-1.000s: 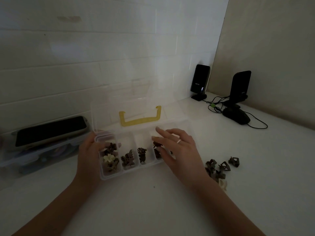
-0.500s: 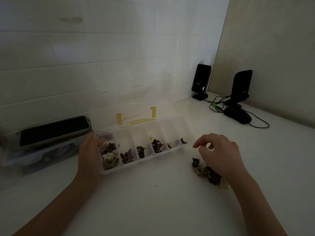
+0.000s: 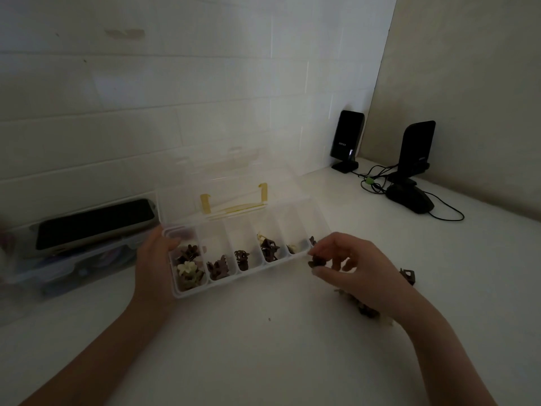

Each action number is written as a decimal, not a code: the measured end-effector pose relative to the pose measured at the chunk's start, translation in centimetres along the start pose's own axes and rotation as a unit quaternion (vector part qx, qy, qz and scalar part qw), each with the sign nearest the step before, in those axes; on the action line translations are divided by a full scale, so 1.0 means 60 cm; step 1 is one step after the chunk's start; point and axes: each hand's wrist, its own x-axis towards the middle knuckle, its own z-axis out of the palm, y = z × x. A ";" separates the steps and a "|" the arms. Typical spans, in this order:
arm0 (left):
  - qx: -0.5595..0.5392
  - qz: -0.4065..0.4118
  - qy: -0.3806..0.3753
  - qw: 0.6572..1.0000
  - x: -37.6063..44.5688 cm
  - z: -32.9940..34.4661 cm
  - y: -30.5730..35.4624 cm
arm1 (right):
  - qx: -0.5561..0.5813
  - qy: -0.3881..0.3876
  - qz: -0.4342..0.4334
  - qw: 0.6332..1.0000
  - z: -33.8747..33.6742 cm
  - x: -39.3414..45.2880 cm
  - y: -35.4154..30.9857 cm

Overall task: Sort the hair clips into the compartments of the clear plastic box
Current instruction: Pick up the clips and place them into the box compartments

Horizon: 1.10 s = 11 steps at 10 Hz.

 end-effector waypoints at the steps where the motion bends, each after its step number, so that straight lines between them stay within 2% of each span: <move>1: -0.002 -0.004 -0.006 1.000 -0.001 0.000 0.001 | 0.060 0.002 -0.016 0.998 0.001 0.002 -0.006; 2: -0.007 -0.006 -0.006 1.000 -0.003 0.001 0.002 | 0.058 0.018 -0.036 0.997 0.001 0.001 -0.010; 4: 0.016 0.043 -0.018 0.999 -0.010 0.011 0.013 | 0.054 0.083 -0.055 0.994 0.009 0.001 -0.018; 5: 0.050 0.060 -0.012 0.997 -0.011 0.012 0.018 | 0.053 0.086 -0.072 0.992 0.030 0.001 -0.028; 6: 0.066 0.063 -0.019 0.996 -0.013 0.011 0.017 | 0.029 0.047 -0.097 0.994 0.063 0.012 -0.050; 7: 0.155 0.124 -0.047 0.979 -0.018 0.005 0.024 | -0.011 0.012 -0.152 0.988 0.100 0.032 -0.083; 8: 0.248 0.179 -0.068 0.950 -0.017 0.001 0.027 | -0.030 0.032 -0.213 0.976 0.136 0.057 -0.122; 9: 0.223 0.161 -0.051 0.960 -0.023 0.007 0.033 | -0.083 0.071 -0.244 0.964 0.169 0.082 -0.152; 10: 0.173 0.095 -0.025 0.980 -0.021 0.009 0.029 | -0.137 0.088 -0.256 0.953 0.182 0.095 -0.152; 11: 0.125 0.048 0.003 0.991 -0.024 0.014 0.033 | -0.091 0.153 -0.231 0.957 0.158 0.090 -0.122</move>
